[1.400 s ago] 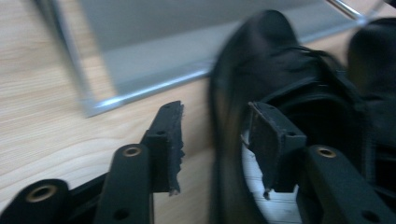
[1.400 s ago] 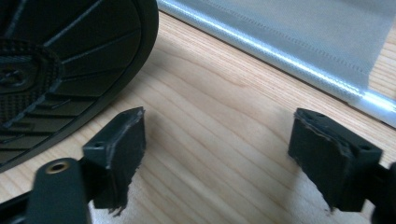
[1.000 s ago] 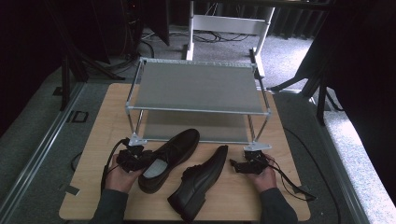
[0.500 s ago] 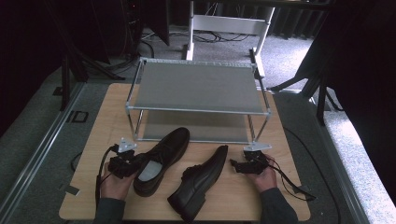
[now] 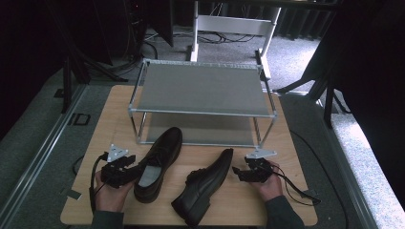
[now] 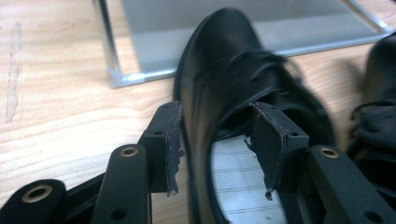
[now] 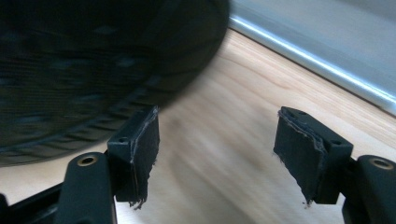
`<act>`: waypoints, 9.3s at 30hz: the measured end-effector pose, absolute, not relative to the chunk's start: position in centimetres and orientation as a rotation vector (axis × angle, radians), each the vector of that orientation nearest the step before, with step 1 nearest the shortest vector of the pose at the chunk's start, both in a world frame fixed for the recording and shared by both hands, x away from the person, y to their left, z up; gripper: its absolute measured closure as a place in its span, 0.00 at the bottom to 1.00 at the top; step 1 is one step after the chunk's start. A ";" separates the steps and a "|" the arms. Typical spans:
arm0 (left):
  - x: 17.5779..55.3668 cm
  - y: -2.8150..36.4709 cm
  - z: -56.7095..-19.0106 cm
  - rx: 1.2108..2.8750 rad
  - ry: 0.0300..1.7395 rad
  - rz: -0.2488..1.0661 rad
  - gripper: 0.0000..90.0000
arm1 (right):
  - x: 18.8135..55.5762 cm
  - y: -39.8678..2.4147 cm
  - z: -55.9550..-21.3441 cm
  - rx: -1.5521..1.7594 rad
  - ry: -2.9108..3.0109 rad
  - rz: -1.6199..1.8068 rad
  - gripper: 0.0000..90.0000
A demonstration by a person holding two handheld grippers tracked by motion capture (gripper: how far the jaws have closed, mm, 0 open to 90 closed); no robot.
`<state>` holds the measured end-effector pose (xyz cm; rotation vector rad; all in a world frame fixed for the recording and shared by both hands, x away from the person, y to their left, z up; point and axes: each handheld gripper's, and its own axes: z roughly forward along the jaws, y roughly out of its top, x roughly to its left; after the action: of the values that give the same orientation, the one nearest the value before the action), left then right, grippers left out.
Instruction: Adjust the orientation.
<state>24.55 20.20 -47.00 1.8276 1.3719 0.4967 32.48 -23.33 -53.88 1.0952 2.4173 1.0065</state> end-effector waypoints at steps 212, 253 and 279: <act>27.4 23.1 -52.0 1.897 1.384 0.585 0.53 | 29.6 -14.8 -53.6 0.839 2.625 1.027 0.43; 26.1 21.6 -54.2 2.048 1.328 0.405 0.77 | 31.3 -12.6 -54.1 0.836 2.702 1.042 0.60; 22.5 20.0 -46.3 1.827 1.302 0.540 0.56 | 31.2 -12.7 -54.1 0.845 2.695 1.051 0.55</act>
<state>22.49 19.99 -46.32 1.8273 1.3020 0.5402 31.17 -12.65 -54.14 0.8453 2.6947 1.0509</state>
